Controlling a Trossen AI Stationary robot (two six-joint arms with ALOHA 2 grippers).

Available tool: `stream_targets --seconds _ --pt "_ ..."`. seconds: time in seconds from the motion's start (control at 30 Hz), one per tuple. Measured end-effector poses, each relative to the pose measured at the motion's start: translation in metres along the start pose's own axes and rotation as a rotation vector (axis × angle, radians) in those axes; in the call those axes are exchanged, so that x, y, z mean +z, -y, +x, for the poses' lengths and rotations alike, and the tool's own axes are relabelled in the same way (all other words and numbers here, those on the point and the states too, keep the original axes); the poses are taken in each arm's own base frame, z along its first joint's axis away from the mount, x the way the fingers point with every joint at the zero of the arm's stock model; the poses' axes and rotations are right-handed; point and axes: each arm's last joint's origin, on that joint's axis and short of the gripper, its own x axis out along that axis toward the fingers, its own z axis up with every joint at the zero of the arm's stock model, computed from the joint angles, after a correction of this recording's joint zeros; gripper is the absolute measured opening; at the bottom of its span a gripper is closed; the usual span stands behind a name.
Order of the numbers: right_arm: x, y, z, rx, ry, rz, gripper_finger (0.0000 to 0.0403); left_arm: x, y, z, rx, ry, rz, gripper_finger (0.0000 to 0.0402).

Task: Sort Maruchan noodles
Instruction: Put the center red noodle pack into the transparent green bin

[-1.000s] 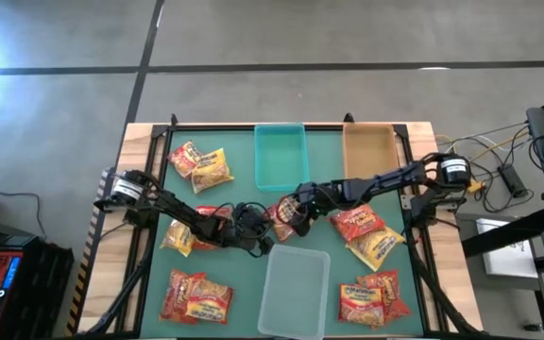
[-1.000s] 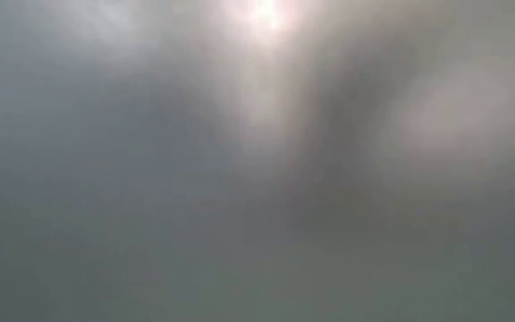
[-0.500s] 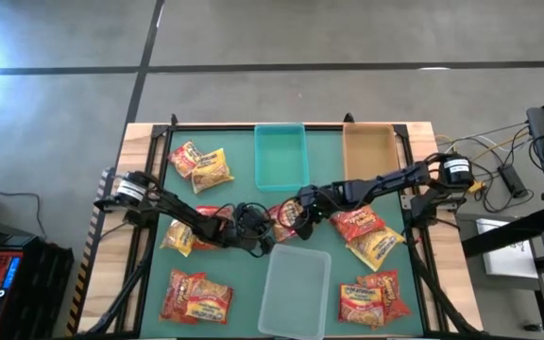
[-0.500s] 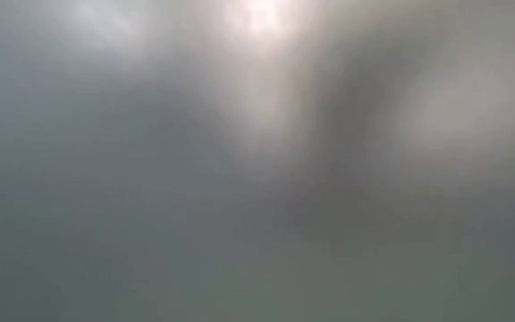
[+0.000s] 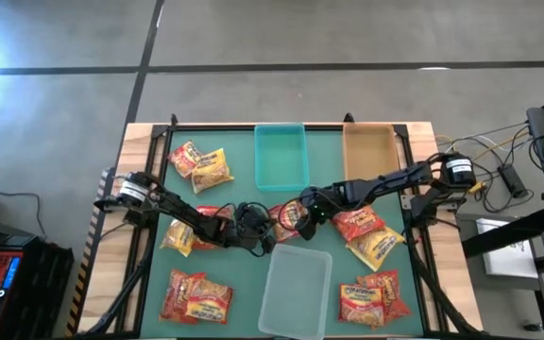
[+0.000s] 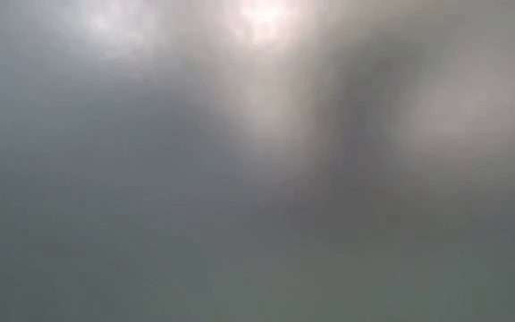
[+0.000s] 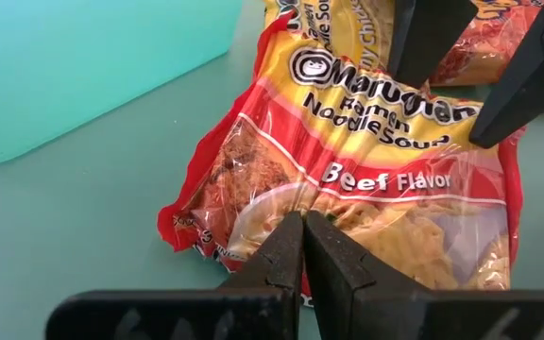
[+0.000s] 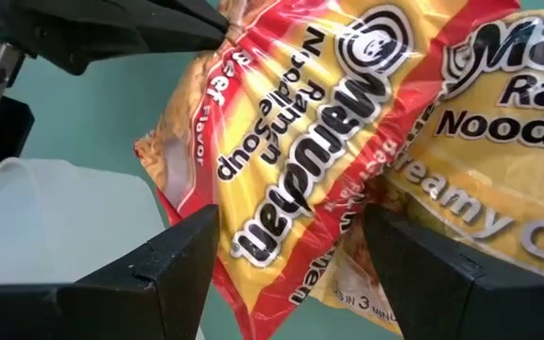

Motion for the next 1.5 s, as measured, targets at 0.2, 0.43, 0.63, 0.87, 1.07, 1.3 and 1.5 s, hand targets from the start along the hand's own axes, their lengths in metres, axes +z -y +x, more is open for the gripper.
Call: stream_targets --seconds 0.2,0.43,0.63,0.87,1.07,1.3,1.5 --pt "0.002 0.0 0.008 0.01 0.023 -0.004 0.0253 0.0 0.0 0.0 -0.005 0.006 -0.006 0.0" --pt "0.004 -0.001 0.008 0.017 0.042 -0.016 0.0254 0.0 0.0 0.0 -0.006 0.007 -0.007 0.0" --pt "0.005 -0.003 0.009 0.039 0.069 -0.039 0.0245 0.0 0.0 0.0 -0.006 0.007 -0.006 0.0" --pt "0.005 -0.001 0.015 0.033 0.068 -0.054 0.0235 0.003 0.003 0.0 -0.015 0.057 -0.008 0.0" --pt "0.005 0.0 0.016 0.031 0.067 -0.07 0.0215 0.005 0.004 0.0 -0.026 0.088 0.002 0.0" --pt "0.005 -0.001 0.014 0.035 0.065 -0.099 0.0179 0.011 0.008 -0.006 -0.016 0.127 0.023 0.0" --pt "0.008 -0.006 0.007 0.066 0.093 -0.142 0.0171 0.03 0.013 -0.016 -0.035 0.178 0.054 0.0"
